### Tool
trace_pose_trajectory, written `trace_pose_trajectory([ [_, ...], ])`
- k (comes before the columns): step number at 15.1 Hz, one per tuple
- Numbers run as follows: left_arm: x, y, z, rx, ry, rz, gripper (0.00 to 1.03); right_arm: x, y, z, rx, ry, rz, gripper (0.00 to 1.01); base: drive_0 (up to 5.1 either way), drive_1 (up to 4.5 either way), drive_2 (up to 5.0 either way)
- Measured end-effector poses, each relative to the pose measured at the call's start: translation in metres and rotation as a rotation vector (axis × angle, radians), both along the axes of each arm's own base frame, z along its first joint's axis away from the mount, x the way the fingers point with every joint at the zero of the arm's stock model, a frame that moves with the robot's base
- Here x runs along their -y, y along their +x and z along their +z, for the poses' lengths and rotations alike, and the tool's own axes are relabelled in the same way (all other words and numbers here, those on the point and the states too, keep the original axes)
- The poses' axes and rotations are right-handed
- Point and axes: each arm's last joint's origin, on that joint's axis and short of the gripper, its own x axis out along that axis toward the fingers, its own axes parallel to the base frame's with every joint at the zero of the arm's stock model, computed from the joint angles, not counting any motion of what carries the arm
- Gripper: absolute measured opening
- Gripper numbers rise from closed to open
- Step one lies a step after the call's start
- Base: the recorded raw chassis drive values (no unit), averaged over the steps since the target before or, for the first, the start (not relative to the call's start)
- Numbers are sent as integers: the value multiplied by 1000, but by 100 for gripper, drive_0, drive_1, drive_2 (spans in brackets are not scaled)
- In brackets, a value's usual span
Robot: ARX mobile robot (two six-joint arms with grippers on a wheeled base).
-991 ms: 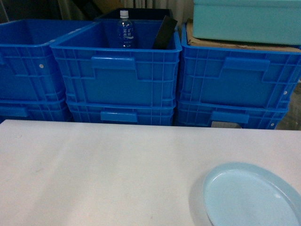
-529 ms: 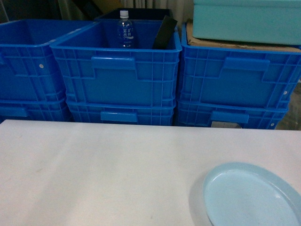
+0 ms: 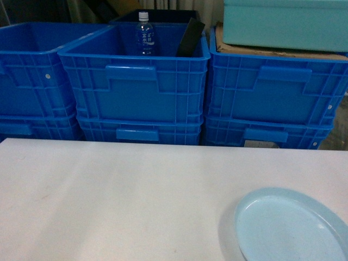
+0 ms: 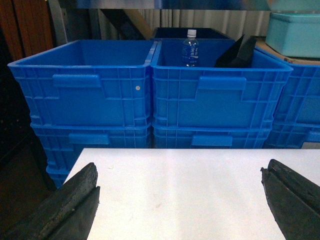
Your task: Place blue tray on left shelf second layer neatly
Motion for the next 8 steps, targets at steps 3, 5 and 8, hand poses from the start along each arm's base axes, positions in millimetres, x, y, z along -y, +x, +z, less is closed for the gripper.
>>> trace_pose_trajectory([
  [3, 0, 0, 0, 0, 0, 0, 98, 0, 0, 0, 0, 0, 0, 98, 0, 0, 0],
  [5, 0, 0, 0, 0, 0, 0, 98, 0, 0, 0, 0, 0, 0, 98, 0, 0, 0],
  [8, 0, 0, 0, 0, 0, 0, 98, 0, 0, 0, 0, 0, 0, 98, 0, 0, 0],
])
